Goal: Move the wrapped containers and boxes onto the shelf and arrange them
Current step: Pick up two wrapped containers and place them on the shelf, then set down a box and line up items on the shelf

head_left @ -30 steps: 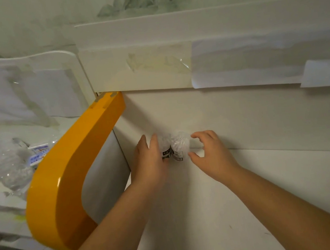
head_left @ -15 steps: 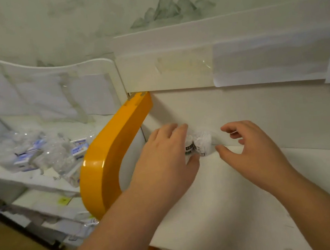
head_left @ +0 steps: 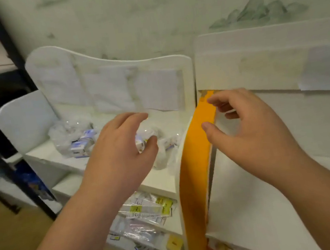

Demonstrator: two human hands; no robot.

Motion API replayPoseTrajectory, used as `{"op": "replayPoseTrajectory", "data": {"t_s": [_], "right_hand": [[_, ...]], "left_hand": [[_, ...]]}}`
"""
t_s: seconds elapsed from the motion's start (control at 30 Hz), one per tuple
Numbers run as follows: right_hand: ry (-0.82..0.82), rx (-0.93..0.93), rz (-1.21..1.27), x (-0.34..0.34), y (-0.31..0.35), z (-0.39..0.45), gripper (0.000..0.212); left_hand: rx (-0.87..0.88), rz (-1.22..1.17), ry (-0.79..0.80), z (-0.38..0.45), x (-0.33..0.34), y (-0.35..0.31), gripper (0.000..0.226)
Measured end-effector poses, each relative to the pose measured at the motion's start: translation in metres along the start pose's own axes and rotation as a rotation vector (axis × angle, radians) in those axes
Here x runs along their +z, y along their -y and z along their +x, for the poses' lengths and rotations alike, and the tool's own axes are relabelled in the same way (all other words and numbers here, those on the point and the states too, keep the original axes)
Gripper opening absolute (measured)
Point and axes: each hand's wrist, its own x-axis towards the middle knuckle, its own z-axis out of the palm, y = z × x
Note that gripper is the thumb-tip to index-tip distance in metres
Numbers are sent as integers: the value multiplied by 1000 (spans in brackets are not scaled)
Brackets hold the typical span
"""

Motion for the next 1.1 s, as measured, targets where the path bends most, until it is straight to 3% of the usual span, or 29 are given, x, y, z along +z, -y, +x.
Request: {"op": "replayPoseTrajectory", "data": {"t_s": [0.23,0.43,0.77,1.1], "right_hand": [[58,-14,-24,107,80,27,36],[112,46,-84,205,103,45,34],[271,130,-17,346,96,93,35],[340,93,124,445,97,162,30]], "left_hand": [[-91,41,34,4,-32,144,50],[-113,47,110,10,-38,234,52],[-171,61,161,53,-22,326,50],[-282,182,126,109,-17,407,49]]}}
